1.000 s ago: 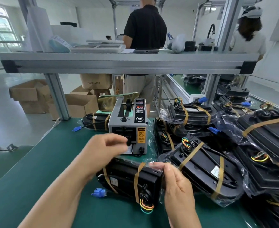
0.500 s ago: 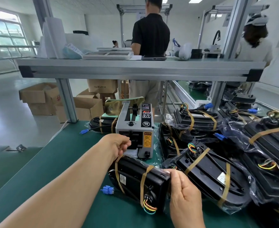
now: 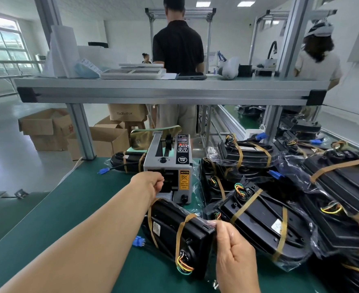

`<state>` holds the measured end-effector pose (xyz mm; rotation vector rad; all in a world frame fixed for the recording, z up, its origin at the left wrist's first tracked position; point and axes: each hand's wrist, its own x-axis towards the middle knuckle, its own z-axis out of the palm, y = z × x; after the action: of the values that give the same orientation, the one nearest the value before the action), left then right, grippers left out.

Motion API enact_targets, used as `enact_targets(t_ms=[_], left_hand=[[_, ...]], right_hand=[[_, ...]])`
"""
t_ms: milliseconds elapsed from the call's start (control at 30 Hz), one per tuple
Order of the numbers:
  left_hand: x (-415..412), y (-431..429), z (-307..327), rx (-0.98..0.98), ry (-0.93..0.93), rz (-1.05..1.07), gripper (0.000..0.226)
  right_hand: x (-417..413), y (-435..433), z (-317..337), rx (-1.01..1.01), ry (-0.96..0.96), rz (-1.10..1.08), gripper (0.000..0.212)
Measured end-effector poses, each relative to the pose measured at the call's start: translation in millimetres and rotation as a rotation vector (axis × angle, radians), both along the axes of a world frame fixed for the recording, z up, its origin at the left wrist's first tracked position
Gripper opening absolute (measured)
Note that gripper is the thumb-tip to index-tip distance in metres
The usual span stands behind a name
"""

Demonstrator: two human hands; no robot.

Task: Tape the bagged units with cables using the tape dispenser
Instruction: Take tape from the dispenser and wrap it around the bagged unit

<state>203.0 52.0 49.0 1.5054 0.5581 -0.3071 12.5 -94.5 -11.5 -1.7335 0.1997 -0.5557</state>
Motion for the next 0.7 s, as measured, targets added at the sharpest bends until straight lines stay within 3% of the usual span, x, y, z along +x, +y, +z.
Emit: enact_targets(t_ms=[100, 200, 333, 433, 700], left_hand=[[-5, -1, 1, 0.024, -0.031, 0.060, 0.018], [-24, 2, 12, 0.131, -0.200, 0.105, 0.008], [-92, 6, 28, 0.268, -0.497, -0.168, 0.022], [-142, 2, 27, 0.273, -0.532, -0.371, 0.022], [-167, -10, 9, 0.314, -0.526, -0.351, 0.019]], right_hand=[[0, -1, 0, -0.015, 0.010, 0.017, 0.038], [-1, -2, 0, -0.020, 0.001, 0.028, 0.036], [-2, -2, -1, -0.020, -0.001, 0.041, 0.037], [-3, -1, -1, -0.034, -0.007, 0.048, 0.036], [-9, 1, 0, -0.022, -0.015, 0.085, 0.037]])
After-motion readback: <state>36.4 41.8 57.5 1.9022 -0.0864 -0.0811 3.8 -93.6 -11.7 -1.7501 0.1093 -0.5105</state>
